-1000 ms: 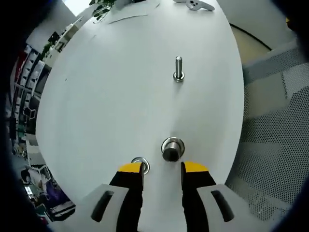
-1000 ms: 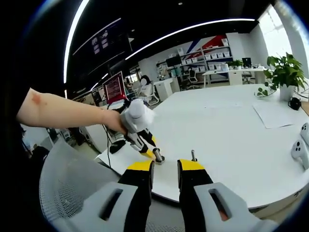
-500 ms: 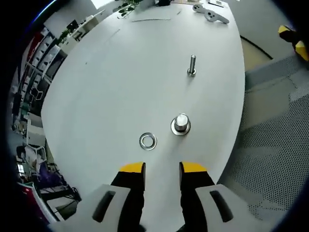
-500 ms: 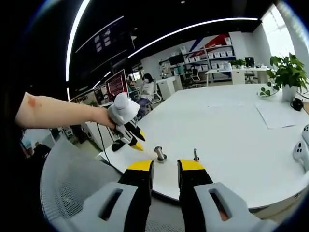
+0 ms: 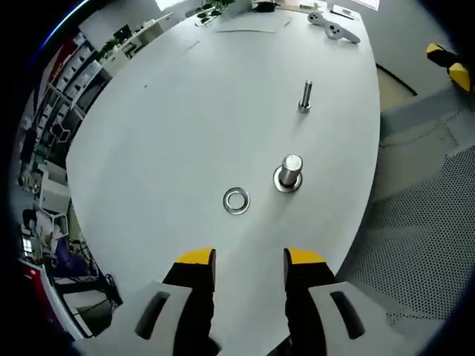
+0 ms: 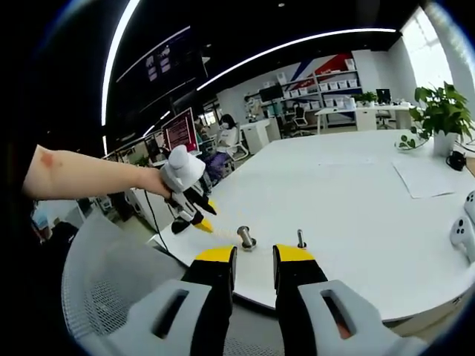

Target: Place the washer onto the threaded stud by aligning its center hole with the stud, sliding it down to the base, and recovering from edge contact or off-axis alignment until the washer reaches the visible bottom stop.

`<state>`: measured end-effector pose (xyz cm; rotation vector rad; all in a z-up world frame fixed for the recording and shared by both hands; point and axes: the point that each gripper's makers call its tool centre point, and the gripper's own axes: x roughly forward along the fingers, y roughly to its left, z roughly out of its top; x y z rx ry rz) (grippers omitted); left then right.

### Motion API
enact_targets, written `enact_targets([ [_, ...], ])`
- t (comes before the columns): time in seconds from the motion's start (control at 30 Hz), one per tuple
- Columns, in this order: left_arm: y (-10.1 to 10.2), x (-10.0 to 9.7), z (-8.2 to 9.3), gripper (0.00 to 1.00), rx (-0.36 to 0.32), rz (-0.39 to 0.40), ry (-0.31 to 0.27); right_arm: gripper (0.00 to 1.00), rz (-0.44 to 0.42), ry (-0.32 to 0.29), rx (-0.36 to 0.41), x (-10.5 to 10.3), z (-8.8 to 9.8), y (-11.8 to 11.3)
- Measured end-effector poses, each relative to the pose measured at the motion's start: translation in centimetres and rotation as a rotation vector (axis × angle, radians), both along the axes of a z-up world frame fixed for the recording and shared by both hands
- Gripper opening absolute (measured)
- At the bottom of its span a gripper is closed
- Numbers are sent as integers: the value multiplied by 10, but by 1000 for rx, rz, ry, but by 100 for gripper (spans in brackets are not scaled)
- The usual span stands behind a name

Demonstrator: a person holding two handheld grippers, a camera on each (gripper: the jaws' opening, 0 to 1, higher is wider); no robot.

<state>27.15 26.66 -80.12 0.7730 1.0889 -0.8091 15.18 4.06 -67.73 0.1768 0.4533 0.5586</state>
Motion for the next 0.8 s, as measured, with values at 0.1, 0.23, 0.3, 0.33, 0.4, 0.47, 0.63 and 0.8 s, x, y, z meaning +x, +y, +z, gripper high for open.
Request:
enact_targets([
  [0.1, 2, 0, -7, 36, 0, 9, 7, 22, -7, 2, 0, 0, 0, -1],
  [0.23, 3, -3, -16, 39, 13, -13, 23, 22, -13, 5, 1, 0, 0, -2],
  [0.3, 8, -6, -27, 39, 57, -45, 45, 22, -16, 5, 2, 1, 0, -2],
  [0.33, 9, -6, -31, 39, 65, -55, 46, 22, -17, 6, 2, 1, 0, -2],
  [0.4, 10, -5, -36, 39, 81, -73, 51, 22, -22, 5, 3, 1, 0, -3],
  [0.47, 10, -3, -41, 39, 81, -65, 58, 22, -23, 6, 4, 1, 0, -3],
  [0.63, 4, 6, -49, 39, 66, -58, 67, 22, -27, 7, 3, 2, 0, -3],
  [0.8, -7, 23, -56, 37, 7, 6, 67, 22, -30, 4, 6, 2, 0, -4],
])
